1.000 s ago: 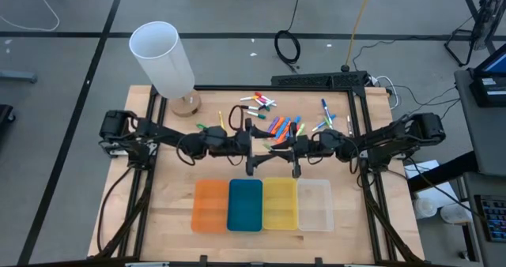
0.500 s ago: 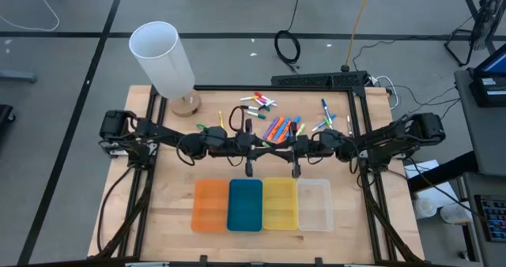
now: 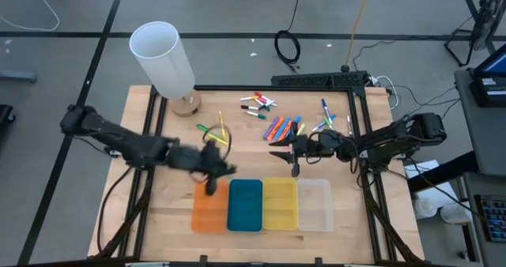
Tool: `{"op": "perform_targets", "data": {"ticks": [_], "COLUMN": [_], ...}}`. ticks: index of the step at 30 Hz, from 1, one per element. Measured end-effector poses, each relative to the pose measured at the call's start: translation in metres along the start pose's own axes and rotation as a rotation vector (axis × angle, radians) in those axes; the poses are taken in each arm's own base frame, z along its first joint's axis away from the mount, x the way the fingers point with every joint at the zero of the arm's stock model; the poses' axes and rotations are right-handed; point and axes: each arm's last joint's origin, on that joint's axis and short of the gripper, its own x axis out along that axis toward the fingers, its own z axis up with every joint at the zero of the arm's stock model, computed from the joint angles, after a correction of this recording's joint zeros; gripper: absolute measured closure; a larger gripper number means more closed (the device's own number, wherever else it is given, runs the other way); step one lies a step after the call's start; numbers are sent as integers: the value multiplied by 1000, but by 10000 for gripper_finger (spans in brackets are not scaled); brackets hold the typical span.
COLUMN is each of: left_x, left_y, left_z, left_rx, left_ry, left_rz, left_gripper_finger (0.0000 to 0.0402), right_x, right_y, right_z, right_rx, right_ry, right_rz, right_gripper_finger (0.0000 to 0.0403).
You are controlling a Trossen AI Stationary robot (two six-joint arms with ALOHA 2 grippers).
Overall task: Pick & Place Markers
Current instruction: Put the left green marker pen into the orange bin
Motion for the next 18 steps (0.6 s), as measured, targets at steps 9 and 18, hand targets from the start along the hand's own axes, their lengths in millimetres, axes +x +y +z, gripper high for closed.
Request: {"op": "perform_targets", "data": {"ticks": [9,18], "left_x": [-4,-3], "left_y": [-11,0], "left_z": [-104,-126], "left_rx": [-392,-338], "left_ry": [100,92], "left_rz": [52,40], "left_gripper_finger": [363,273], "right_x": [-14,-29], "right_y": [-1,-1], "right_z": [25,44], "right_rx": [6,6], "right_ry": [-56,-90], "right_rz": [-2,1], "right_gripper_finger": [302,293]}}
